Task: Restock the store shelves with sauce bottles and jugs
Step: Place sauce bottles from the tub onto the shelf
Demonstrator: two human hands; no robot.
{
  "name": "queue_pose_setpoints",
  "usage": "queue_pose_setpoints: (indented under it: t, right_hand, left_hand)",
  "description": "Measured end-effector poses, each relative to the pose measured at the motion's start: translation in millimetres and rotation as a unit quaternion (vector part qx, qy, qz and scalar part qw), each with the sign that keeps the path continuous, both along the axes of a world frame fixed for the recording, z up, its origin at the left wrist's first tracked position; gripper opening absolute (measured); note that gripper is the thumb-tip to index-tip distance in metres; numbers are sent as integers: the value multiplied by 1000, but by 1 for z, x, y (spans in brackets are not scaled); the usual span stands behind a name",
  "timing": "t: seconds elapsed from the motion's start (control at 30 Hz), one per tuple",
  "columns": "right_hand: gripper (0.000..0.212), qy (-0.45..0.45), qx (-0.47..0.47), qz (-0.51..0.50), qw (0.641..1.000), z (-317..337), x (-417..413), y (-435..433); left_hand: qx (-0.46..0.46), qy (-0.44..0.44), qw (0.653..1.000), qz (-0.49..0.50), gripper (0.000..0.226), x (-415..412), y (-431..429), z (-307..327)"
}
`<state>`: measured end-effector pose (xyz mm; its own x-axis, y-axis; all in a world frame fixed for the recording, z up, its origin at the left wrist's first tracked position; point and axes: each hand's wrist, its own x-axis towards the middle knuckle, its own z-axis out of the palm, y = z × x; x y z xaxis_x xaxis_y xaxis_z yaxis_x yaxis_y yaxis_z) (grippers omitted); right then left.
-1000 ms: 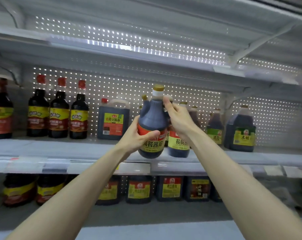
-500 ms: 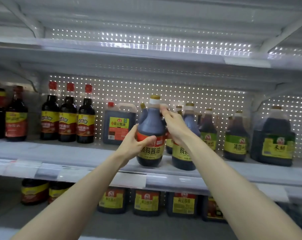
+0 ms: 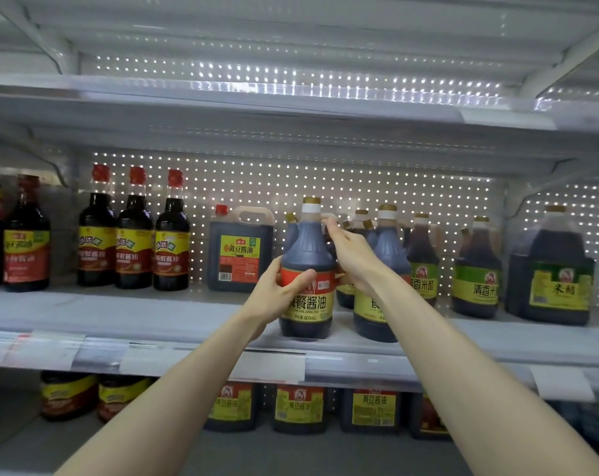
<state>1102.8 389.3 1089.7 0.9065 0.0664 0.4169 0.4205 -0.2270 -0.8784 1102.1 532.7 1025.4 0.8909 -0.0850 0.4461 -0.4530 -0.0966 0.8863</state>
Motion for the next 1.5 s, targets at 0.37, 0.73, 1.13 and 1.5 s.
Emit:
queue_pose_setpoints:
  t: [0.37, 0.73, 1.13, 1.5]
  right_hand:
    - [40, 11, 64, 14, 998, -45, -9, -7]
    - [44, -41, 29, -21, 999, -81, -23, -2]
    - [42, -28, 21, -8, 999, -78, -25, -3]
    - [43, -40, 28, -10, 999, -82, -26, -4]
  left_hand:
    - [-9, 49, 998, -41, 52, -6, 6, -1]
    - [-37, 63, 997, -33, 47, -13, 8, -11]
    - [-2, 20, 1000, 18, 42, -13, 3, -14]
    - [-21, 59, 998, -30, 53, -18, 11, -13]
